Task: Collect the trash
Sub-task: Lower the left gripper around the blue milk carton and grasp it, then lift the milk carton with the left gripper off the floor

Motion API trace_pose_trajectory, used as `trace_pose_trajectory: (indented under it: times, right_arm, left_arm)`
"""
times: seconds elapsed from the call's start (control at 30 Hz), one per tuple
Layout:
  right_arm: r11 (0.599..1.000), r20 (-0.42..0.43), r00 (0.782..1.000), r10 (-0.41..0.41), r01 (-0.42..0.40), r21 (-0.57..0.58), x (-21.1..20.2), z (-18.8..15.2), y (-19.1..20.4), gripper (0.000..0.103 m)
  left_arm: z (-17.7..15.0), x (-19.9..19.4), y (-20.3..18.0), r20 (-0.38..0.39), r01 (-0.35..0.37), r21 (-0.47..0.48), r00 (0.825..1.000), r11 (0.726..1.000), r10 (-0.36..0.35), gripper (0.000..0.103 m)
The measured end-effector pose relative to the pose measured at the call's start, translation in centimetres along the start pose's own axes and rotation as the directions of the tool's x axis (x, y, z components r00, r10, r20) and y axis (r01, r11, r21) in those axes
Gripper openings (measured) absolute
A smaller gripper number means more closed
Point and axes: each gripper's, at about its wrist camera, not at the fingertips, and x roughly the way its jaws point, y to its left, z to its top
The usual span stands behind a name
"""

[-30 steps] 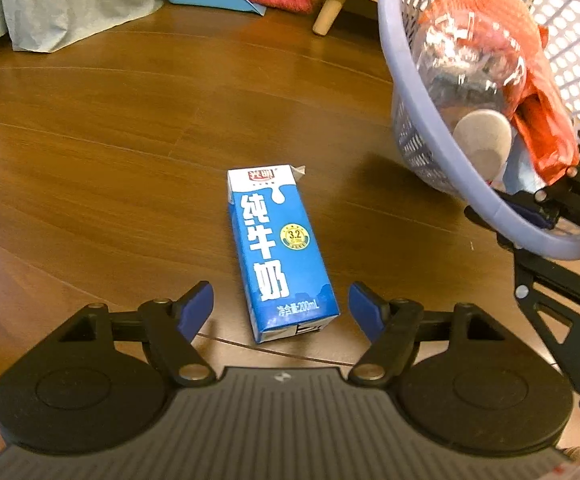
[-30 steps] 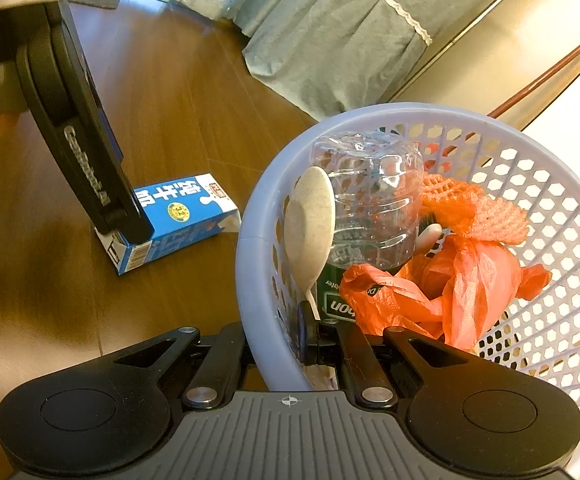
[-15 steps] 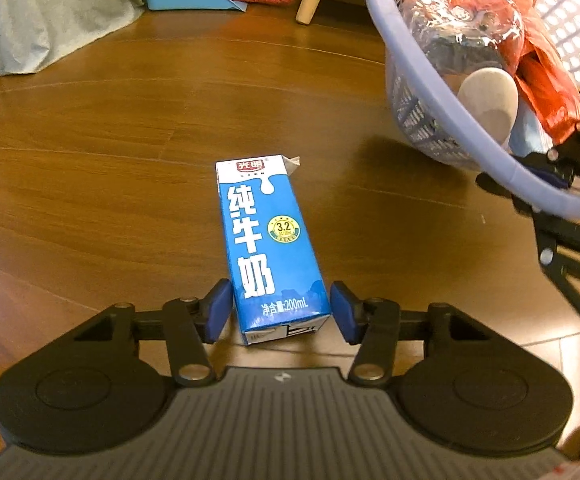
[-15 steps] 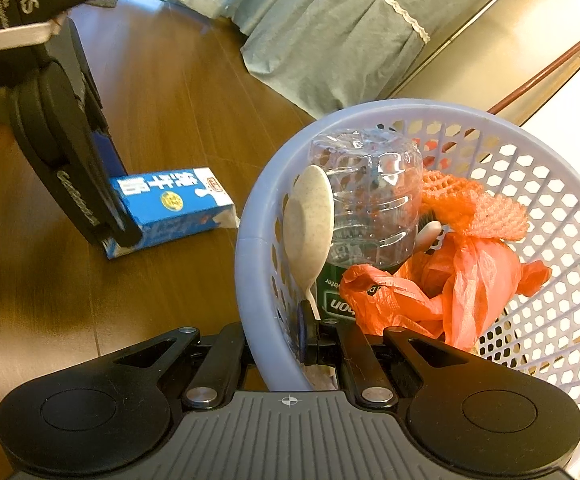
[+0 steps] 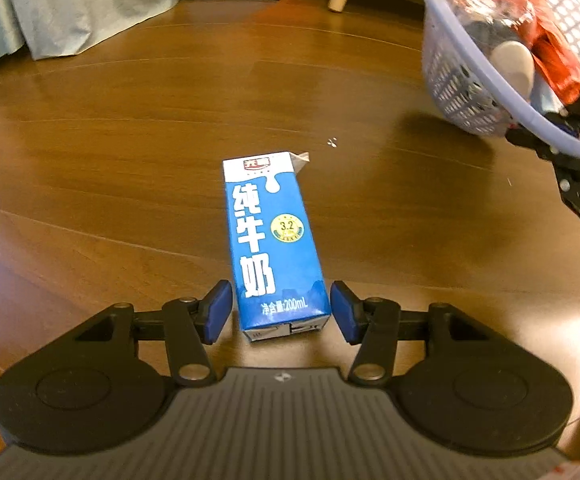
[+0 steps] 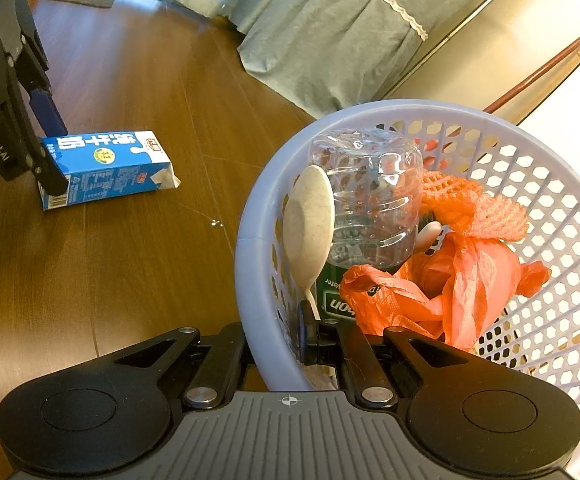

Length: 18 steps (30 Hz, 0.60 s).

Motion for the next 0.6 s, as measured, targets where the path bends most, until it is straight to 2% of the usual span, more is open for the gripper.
trace_pose_trajectory:
  times: [0.17,0.6]
  right_arm:
    - [1.000,-0.001,1.000,0.000,0.000,-0.004,0.0,0.0,0.1,0.003]
    - [1.000,-0.003,1.000,0.000,0.000,-0.012,-0.2,-0.2,0.3,0.004]
  left_arm:
    - [0.4,-0.2,0.0,0.017,-0.001,-0.015,1.000,1.000,0.002,0.052]
    - [0.9,1.0,0.6,0.001,-0.007,-0.083,1.000,0.997,0.007,0.052]
